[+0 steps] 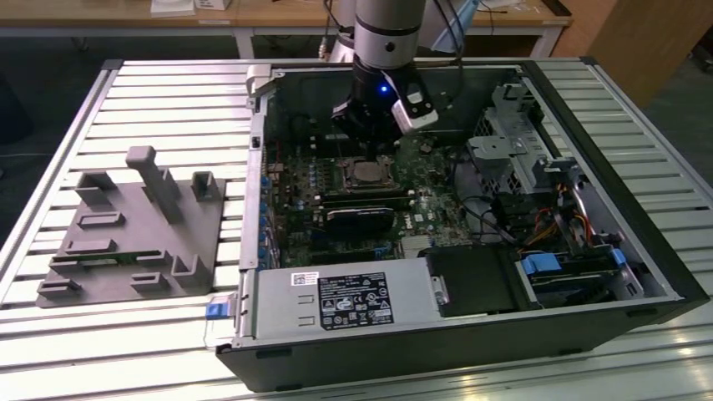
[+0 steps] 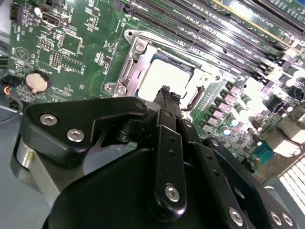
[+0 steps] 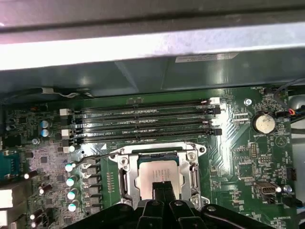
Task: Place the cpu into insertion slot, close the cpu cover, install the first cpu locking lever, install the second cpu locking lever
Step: 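Close the cpu cover, then install the first cpu locking lever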
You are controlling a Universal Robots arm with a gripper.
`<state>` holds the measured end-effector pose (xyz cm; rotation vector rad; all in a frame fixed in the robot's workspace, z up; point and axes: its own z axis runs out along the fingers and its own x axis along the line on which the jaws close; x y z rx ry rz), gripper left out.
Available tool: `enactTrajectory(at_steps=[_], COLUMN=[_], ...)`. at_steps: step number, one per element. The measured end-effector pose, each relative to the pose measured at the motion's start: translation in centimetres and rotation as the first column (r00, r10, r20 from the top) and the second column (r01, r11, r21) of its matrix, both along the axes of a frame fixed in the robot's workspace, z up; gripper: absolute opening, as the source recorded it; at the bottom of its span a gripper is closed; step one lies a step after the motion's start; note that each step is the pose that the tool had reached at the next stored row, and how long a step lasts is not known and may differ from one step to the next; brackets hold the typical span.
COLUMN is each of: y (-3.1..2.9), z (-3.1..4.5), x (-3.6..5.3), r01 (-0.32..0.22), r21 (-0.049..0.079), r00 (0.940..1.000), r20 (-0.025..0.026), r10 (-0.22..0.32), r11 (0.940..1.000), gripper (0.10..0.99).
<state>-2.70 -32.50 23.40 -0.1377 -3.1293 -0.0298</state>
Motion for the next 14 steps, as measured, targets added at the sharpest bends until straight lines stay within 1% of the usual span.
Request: enactTrajectory(at_steps=[4,12,14], y=[0.0,0.0,0.0], z=[0.21,0.24,0.24], x=[0.0,-0.09,-0.17], r01=[0.0,0.0,0.0], r21=[0.0,0.0,0.002], r00=[1.0,1.0,1.0], r20=[0.0,-0.0001,0.0], r10=[0.0,0.0,0.0], r11=[1.0,1.0,1.0], gripper=[0.106,0.106,0.106])
